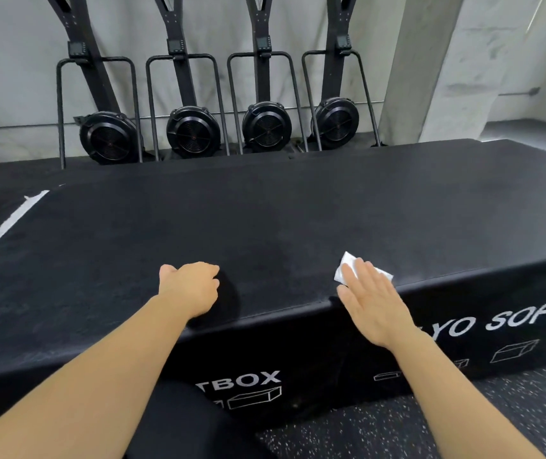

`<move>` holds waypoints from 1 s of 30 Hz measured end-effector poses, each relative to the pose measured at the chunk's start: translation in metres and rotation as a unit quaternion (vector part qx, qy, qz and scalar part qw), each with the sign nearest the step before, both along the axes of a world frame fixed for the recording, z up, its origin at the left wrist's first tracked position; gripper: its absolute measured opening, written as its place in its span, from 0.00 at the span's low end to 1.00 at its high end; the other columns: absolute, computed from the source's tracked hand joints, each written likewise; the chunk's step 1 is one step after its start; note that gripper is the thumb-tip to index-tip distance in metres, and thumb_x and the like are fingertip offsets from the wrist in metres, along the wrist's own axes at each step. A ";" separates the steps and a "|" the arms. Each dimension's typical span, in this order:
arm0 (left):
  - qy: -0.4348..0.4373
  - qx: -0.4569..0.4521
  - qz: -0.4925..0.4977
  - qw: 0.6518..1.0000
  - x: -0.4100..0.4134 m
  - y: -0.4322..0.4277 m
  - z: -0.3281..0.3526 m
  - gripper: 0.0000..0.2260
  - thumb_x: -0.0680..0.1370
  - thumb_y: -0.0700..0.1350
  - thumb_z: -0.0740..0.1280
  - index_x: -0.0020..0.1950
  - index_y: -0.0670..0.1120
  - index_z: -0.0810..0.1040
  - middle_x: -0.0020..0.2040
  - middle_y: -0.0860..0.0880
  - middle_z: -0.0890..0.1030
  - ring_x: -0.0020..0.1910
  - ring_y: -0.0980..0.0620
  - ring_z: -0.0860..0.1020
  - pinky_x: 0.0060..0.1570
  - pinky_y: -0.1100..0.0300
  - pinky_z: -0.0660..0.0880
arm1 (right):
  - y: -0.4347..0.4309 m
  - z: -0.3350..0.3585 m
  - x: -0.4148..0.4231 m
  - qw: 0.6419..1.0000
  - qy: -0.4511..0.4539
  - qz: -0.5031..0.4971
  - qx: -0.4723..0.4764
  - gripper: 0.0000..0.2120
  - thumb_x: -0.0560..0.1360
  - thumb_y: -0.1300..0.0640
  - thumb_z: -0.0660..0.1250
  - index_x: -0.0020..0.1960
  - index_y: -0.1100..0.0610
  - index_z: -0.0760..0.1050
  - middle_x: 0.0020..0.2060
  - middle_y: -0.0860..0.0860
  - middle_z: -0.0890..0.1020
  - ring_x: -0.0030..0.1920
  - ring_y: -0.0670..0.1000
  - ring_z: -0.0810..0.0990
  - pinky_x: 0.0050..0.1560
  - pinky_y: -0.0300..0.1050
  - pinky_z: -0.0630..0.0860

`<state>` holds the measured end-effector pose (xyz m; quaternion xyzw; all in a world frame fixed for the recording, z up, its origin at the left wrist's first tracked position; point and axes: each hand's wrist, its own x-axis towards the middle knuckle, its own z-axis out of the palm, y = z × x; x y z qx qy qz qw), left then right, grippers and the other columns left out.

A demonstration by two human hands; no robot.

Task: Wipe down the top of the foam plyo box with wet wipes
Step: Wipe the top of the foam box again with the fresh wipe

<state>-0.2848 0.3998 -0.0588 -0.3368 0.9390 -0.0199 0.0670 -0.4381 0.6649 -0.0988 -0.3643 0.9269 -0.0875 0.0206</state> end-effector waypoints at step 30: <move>-0.042 0.071 0.002 0.997 -0.001 -0.005 0.015 0.25 0.81 0.39 0.53 0.75 0.58 0.65 0.74 0.58 0.66 0.73 0.53 0.64 0.73 0.55 0.54 | -0.041 0.015 -0.018 0.998 0.006 0.046 0.035 0.14 0.80 0.62 0.50 0.64 0.57 0.65 0.67 0.58 0.63 0.63 0.59 0.62 0.59 0.53 0.62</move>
